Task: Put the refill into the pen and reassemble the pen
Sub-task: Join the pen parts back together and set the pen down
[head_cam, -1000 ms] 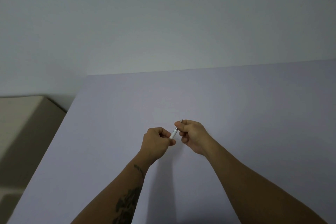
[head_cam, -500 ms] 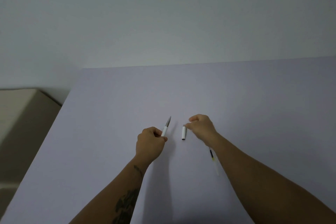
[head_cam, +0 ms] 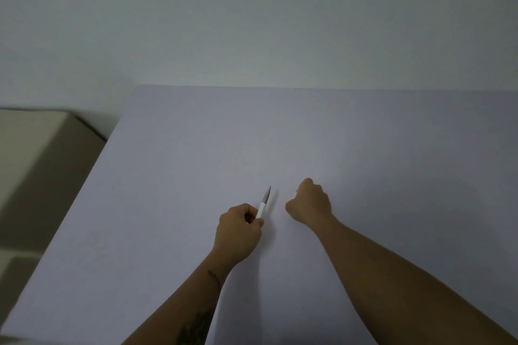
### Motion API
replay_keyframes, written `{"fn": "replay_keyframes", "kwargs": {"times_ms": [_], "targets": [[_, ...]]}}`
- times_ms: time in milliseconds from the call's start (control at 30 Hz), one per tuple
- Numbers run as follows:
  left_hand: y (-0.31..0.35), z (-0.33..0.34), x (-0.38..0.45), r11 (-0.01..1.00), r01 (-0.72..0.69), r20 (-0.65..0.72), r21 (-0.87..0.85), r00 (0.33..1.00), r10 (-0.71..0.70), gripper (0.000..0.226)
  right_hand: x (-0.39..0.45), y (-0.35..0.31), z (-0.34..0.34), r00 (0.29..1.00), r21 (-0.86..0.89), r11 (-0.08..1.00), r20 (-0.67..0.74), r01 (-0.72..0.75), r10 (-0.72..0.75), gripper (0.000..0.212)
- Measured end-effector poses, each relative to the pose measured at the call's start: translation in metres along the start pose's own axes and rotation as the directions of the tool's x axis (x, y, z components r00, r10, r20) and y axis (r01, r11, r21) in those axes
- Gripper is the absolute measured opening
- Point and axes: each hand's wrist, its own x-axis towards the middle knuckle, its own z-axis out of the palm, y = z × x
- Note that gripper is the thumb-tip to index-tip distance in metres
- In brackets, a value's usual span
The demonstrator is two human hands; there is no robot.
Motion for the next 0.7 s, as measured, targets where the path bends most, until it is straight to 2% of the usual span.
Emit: {"fn": "replay_keyframes", "kwargs": {"times_ms": [67,133,200,267,400,567,700], "targets": [[-0.001,-0.003,0.0,1.0,0.003,0.0,0.0,1.0,-0.003,0.005,0.0,-0.003,-0.006,0.998,0.062,0.998,0.059,-0.027,0.023,0.038],[-0.002,-0.006,0.001,1.0,0.004,-0.008,0.001,1.0,-0.004,0.005,0.002,-0.007,-0.015,0.993,0.297,0.953,0.114,-0.061,0.027,0.017],[-0.002,-0.01,0.003,1.0,0.002,-0.017,0.0,1.0,-0.002,0.006,0.001,-0.018,-0.025,0.987,0.585,0.803,0.162,-0.11,0.018,0.012],[-0.001,-0.011,0.005,1.0,-0.003,-0.023,-0.001,1.0,0.003,0.006,-0.001,-0.026,-0.034,0.987,0.746,0.658,0.161,-0.108,-0.02,0.013],[0.004,-0.008,0.006,1.0,-0.01,-0.032,-0.003,0.999,0.01,0.007,-0.009,-0.038,-0.046,0.984,0.804,0.589,0.156,-0.078,-0.083,0.016],[0.009,-0.003,0.006,1.0,-0.009,-0.033,-0.008,0.999,0.009,0.009,-0.01,-0.039,-0.049,0.992,0.828,0.558,0.112,-0.061,-0.059,0.015],[0.011,0.0,0.005,1.0,-0.015,-0.037,-0.014,0.999,0.015,0.009,-0.01,-0.032,-0.052,0.993,0.809,0.584,0.112,-0.062,-0.049,0.014]]}}
